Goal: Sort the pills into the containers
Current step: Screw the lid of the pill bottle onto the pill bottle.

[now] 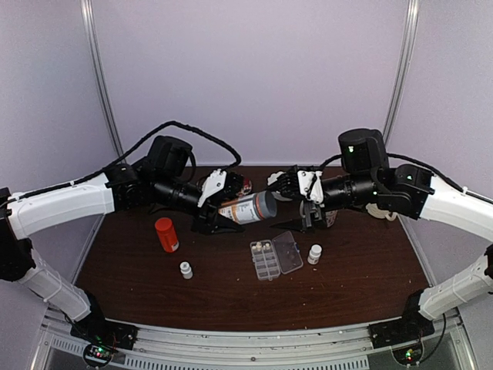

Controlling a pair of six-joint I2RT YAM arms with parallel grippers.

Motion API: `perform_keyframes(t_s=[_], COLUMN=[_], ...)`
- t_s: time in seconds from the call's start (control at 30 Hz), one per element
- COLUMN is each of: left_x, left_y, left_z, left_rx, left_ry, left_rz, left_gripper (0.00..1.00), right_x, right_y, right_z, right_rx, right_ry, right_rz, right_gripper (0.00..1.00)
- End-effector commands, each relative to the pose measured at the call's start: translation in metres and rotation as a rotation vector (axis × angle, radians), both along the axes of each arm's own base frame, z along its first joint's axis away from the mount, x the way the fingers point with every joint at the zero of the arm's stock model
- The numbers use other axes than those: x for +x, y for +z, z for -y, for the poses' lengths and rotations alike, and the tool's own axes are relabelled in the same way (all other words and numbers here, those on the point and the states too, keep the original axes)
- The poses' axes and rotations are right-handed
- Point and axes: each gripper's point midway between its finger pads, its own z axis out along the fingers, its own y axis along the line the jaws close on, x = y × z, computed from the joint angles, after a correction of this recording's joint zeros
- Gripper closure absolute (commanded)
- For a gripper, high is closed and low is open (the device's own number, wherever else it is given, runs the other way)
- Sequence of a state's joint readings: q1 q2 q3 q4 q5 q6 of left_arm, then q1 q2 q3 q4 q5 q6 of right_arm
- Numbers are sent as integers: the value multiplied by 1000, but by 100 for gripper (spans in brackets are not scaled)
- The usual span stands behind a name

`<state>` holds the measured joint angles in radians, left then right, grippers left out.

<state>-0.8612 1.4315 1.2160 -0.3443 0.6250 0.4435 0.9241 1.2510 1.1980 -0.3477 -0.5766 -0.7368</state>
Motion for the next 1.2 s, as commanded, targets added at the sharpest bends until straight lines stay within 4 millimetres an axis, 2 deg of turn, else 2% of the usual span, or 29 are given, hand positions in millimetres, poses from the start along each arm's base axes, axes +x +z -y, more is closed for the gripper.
perform_keyframes(t_s=[0.0,0.1,0.23,0.5,0.7,0.77,0.93,1.17], left_x=[0,0,0,0,2,5,12,21], left_y=[14,13,13,13,12,11,11,14], left_z=[6,7,7,7,6,6,6,8], left_rx=[-35,-31,-27,-27,-23,-20,-25,-29], left_ry=[-32,-36,-36,-36,-24,-7,28,55], left_rz=[26,24,24,23,29,39,65,103], left_gripper=[100,100,100,100,100,100,100,100], right_x=[1,1,1,2,7,7,18,27], right_y=[13,12,11,6,2,-1,-7,-6], right_z=[-4,-5,-7,-11,-14,-15,-15,-8], right_rx=[14,9,7,-8,-20,-10,69,198], right_ry=[5,6,8,-1,-40,-58,-229,-467], right_rz=[26,23,20,-12,-84,-146,-419,-836], right_gripper=[28,31,40,46,57,60,76,84])
